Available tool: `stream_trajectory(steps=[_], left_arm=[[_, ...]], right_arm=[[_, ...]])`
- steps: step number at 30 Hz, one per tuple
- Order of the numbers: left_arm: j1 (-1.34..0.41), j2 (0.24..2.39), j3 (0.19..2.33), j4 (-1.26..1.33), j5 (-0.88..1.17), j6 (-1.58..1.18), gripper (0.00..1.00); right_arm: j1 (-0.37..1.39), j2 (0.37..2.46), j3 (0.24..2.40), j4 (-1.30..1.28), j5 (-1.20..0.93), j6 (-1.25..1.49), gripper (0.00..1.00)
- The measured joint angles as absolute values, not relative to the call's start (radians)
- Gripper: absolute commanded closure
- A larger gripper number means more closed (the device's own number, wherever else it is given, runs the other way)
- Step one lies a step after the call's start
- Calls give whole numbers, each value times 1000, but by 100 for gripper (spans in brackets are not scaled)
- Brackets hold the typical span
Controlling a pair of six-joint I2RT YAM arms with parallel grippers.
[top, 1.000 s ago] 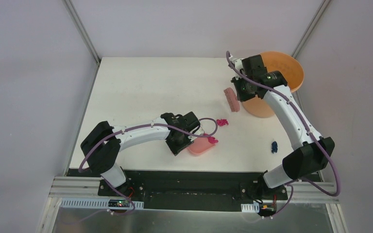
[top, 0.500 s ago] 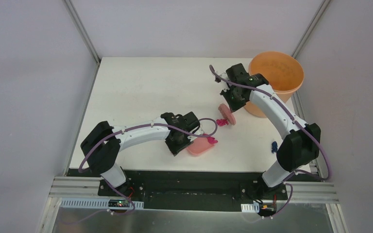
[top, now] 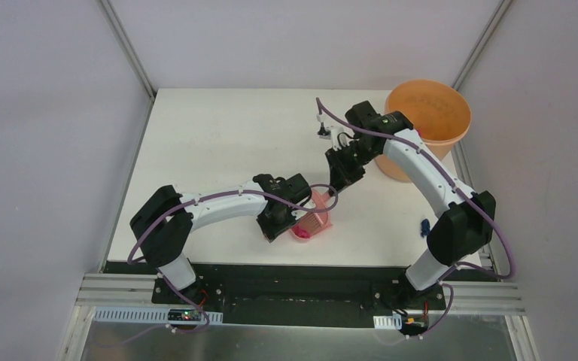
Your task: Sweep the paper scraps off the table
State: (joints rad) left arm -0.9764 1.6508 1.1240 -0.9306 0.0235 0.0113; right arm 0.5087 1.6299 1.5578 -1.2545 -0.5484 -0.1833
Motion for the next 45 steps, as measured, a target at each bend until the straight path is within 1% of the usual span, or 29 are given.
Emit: stream_trajectory(steps=[5, 10, 18, 25, 29, 37, 40, 45], left_arm=[[-976, 1651, 1126, -933, 8, 11, 100], [-976, 1647, 1126, -931, -18, 11, 100], [-976, 1644, 1126, -931, -26, 11, 100], [-975, 1635, 1125, -927, -44, 11, 100], [-972, 1621, 1125, -922, -52, 11, 100], [-898, 1621, 1143, -928, -51, 11, 100], [-877, 1621, 1200, -944, -66, 7, 100], [-876, 1630, 1359, -969, -85, -16, 100]], right_arm=[[426, 1622, 1578, -1233, -562, -138, 100], [328, 1584, 1574, -1178, -509, -101, 100], [308, 1428, 1487, -1097, -435, -85, 100], [283, 1210, 1339, -1016, -368, -88, 100], [262, 1097, 1242, -1011, -347, -97, 100], [190, 893, 1013, -985, -296, -71, 100], [179, 849, 978, -974, -293, -61, 100], [178, 789, 931, -944, -305, -59, 100]])
